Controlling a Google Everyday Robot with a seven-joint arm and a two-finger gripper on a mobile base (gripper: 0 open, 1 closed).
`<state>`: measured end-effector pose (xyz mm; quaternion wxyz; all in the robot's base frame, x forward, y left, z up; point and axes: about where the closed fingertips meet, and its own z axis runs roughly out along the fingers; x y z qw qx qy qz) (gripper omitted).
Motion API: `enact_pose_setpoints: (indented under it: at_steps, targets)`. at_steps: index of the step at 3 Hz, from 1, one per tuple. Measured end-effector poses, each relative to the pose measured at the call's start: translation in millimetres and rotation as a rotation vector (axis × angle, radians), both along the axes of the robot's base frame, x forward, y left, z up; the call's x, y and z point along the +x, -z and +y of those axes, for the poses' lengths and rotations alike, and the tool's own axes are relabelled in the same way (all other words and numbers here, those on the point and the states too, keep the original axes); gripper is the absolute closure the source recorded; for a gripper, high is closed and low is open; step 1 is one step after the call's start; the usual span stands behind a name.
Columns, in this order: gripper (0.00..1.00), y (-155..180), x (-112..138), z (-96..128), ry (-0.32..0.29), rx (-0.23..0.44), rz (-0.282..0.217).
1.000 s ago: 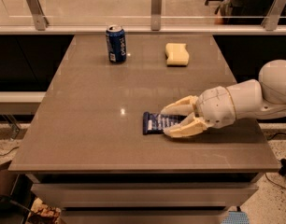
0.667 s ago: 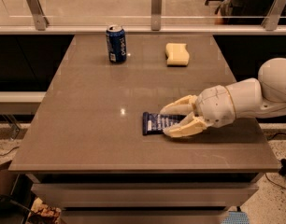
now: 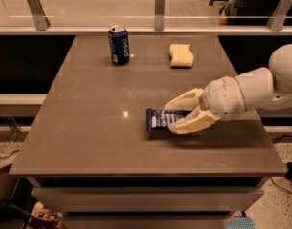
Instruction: Pick rxbar blueberry
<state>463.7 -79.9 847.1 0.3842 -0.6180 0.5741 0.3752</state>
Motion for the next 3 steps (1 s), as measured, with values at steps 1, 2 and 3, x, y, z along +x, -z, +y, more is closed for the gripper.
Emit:
enact_pose_setpoints:
  at_steps: [1,2,3]
  targets:
    - [1.00,-16.7,-1.1,-0.3,-0.010,-0.006,0.009]
    - [1.00,-36.0,-3.7,0.9,-0.015,-0.023,0.010]
    - [1.00,-54.3,-8.1,1.4,-0.008,-0.040,-0.004]
